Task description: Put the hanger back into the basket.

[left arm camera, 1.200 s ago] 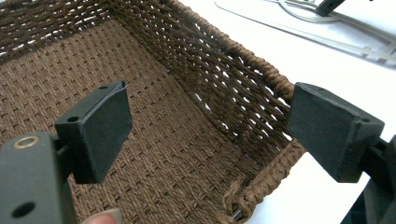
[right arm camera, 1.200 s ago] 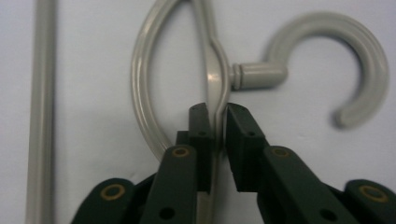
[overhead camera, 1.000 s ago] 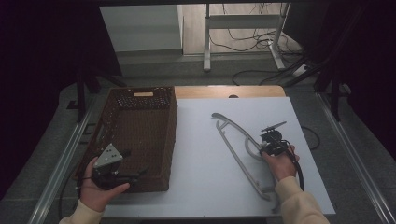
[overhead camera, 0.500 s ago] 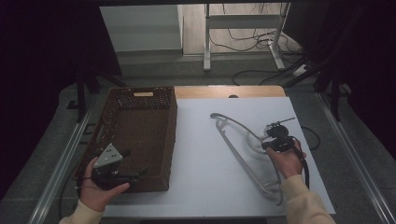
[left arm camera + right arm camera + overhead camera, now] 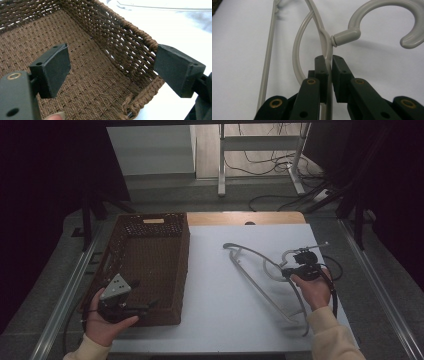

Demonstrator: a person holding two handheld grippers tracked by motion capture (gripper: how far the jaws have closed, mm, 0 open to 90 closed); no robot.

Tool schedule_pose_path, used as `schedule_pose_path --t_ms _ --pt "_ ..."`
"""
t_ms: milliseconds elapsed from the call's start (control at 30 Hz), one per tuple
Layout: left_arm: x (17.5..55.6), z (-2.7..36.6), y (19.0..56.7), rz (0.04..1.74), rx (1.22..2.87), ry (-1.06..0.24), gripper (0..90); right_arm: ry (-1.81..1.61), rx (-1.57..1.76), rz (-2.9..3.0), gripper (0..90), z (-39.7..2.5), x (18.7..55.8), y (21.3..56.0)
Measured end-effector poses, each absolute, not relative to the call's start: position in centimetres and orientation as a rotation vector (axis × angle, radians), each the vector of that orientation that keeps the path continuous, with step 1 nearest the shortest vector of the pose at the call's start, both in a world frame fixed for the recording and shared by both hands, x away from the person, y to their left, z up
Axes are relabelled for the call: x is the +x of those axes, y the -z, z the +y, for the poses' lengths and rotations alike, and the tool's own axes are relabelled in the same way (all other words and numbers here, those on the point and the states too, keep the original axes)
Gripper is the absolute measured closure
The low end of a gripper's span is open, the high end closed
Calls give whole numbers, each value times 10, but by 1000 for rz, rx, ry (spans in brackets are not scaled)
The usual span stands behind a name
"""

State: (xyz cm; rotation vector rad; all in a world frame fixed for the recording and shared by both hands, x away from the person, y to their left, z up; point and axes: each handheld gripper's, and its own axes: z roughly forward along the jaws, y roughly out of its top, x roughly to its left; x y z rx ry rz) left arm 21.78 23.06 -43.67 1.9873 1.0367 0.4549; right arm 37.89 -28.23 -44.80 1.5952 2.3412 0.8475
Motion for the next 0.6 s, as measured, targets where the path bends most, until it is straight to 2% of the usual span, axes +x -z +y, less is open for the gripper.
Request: schedule_pose_path --t_ms 600 --pt "218 230 436 1034 1989 -459 143 -1204 1666 2326 830 -309 375 432"
